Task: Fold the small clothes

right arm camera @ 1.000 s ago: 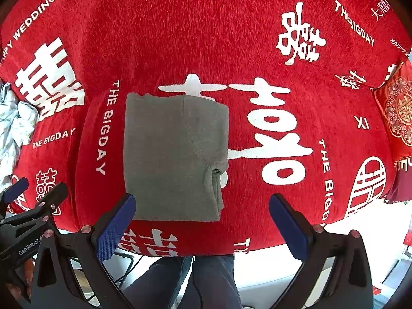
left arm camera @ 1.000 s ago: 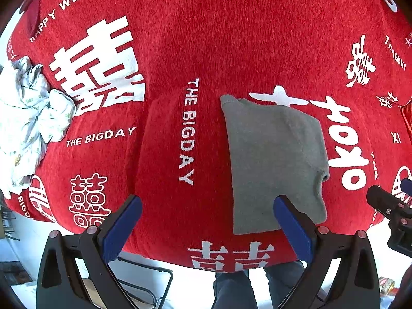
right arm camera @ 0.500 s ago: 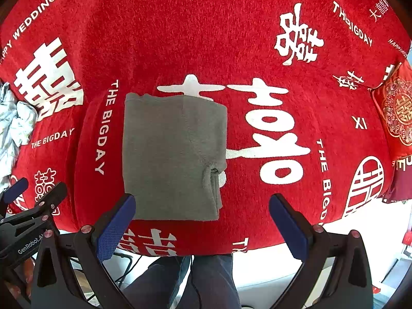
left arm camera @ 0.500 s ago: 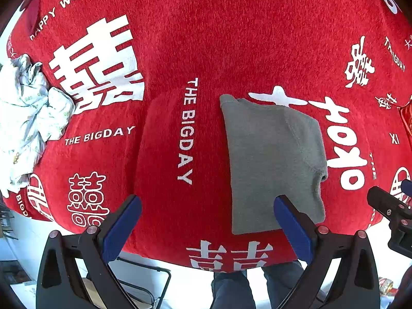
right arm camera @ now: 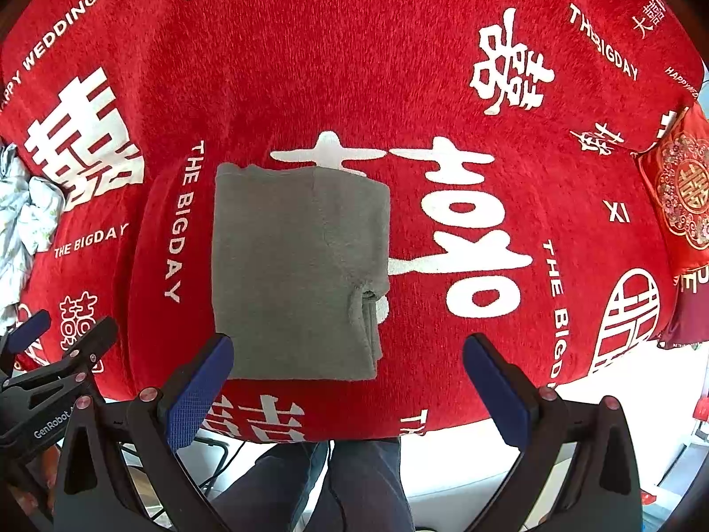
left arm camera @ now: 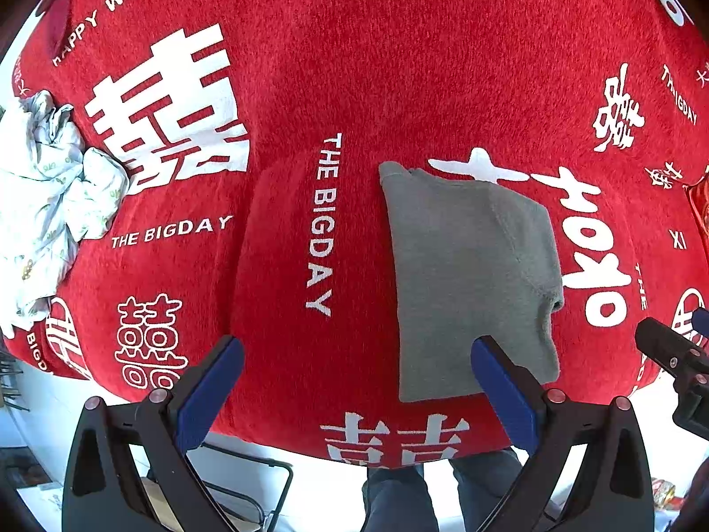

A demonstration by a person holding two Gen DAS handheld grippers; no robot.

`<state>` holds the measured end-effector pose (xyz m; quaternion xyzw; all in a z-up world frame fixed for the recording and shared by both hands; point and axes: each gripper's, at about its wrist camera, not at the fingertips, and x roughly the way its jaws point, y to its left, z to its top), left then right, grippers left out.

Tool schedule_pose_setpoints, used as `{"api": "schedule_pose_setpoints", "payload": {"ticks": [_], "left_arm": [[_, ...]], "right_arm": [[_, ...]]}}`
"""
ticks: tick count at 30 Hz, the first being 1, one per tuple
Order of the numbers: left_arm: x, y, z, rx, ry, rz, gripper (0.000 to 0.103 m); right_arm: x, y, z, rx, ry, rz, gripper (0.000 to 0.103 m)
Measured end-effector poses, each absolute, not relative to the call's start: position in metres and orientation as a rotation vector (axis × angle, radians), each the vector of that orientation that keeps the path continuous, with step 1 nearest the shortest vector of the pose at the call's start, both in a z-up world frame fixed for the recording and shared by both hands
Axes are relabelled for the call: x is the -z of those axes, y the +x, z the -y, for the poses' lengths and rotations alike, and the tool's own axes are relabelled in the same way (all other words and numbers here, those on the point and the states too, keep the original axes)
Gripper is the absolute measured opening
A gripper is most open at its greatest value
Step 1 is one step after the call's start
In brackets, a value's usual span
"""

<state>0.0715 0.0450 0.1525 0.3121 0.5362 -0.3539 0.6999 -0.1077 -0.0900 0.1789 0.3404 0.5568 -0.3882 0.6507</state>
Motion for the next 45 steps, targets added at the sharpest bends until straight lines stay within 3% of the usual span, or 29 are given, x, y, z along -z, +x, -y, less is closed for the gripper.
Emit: {"api": "schedule_pose_setpoints", "payload": {"ticks": [45], "left_arm": [[-0.151,0.076,-0.052,0.773,0.683,-1.2,0.102]], "right_arm": [[-0.184,-0.097,0.079,0.919,0.756,-1.264,0.103]]}}
